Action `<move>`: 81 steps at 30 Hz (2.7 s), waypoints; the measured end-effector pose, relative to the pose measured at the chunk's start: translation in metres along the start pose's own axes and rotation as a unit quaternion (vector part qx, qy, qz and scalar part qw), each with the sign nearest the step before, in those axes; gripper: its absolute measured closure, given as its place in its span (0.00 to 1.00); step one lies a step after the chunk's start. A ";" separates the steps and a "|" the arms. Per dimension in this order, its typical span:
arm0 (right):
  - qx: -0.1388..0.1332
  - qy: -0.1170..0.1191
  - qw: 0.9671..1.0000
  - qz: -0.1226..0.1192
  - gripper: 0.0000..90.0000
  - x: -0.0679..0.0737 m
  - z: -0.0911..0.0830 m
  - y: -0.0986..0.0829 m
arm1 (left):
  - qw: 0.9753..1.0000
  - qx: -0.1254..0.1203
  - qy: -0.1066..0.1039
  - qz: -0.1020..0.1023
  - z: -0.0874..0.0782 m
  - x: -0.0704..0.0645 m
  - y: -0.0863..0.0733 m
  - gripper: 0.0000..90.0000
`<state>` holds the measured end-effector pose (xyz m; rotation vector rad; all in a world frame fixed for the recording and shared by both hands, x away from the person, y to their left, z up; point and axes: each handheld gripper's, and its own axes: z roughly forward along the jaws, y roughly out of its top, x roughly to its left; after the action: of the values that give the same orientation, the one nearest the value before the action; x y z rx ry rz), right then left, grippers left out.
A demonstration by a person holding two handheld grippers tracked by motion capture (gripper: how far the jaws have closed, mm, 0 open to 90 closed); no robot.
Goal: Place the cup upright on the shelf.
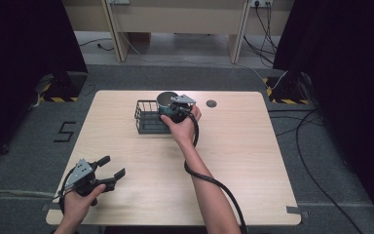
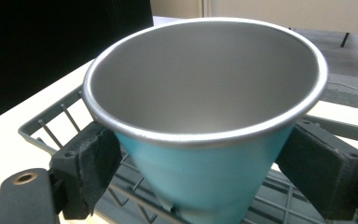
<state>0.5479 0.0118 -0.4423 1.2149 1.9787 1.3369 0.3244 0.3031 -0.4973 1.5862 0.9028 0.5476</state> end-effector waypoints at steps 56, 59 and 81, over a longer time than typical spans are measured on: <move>-0.005 0.013 1.000 -0.024 0.17 -0.018 -0.084 -0.023 | 1.000 0.000 0.005 0.004 -0.001 -0.001 0.000 0.18; -0.004 0.011 1.000 -0.027 0.17 -0.020 -0.091 -0.026 | 1.000 0.000 0.005 0.004 -0.001 -0.001 0.000 0.18; 0.009 0.030 0.999 -0.033 0.18 -0.040 -0.159 -0.090 | 1.000 -0.002 0.008 0.008 -0.001 -0.001 0.000 0.18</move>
<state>0.4108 -0.1142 -0.4600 1.1187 2.0589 1.3404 0.3232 0.3026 -0.4970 1.5887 0.9014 0.5730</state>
